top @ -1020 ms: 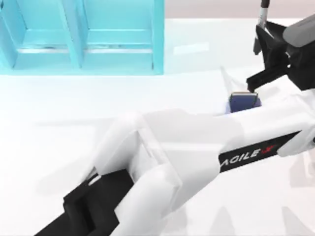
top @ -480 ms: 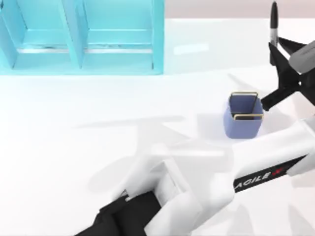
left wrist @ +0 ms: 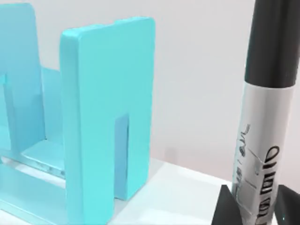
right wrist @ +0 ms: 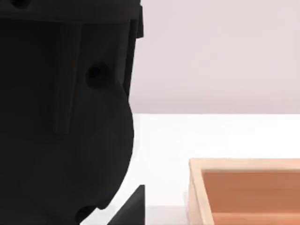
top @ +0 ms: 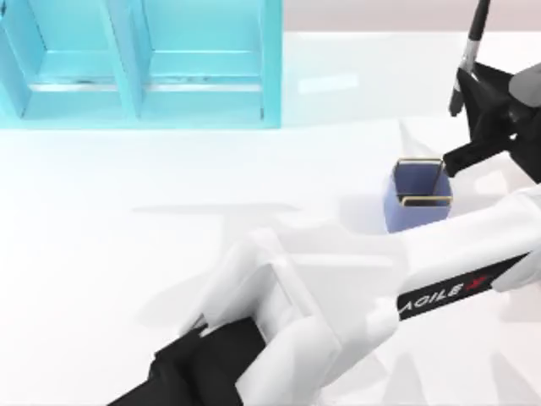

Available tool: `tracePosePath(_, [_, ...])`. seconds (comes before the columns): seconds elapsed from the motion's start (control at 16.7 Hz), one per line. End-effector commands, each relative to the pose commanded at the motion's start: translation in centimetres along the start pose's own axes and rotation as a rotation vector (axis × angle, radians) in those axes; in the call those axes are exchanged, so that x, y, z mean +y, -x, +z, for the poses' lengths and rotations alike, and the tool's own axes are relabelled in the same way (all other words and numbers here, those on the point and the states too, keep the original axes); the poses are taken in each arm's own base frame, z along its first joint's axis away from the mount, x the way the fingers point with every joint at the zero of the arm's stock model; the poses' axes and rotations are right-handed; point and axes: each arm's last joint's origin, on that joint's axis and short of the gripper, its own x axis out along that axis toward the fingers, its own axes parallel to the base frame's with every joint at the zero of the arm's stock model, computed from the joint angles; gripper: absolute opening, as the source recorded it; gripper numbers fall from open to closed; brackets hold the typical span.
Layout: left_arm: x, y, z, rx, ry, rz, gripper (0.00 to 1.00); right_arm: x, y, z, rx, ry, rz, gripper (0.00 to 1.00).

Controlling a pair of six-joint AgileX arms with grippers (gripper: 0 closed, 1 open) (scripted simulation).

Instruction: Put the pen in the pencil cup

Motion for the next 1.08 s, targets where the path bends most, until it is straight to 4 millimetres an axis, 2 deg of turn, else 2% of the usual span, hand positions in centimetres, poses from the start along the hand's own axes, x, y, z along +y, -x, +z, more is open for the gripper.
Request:
tracePosePath(0.3, [0.22,0.28,-0.07,-0.004,-0.034,-0.001,0.00,0.00,0.00,0.00,0.000,0.000,0.000,1.00])
tracePosePath(1.08, [0.22,0.28,-0.07,-0.004,-0.034,-0.001,0.98,0.00,0.00,0.00,0.000,0.000,0.000,1.00])
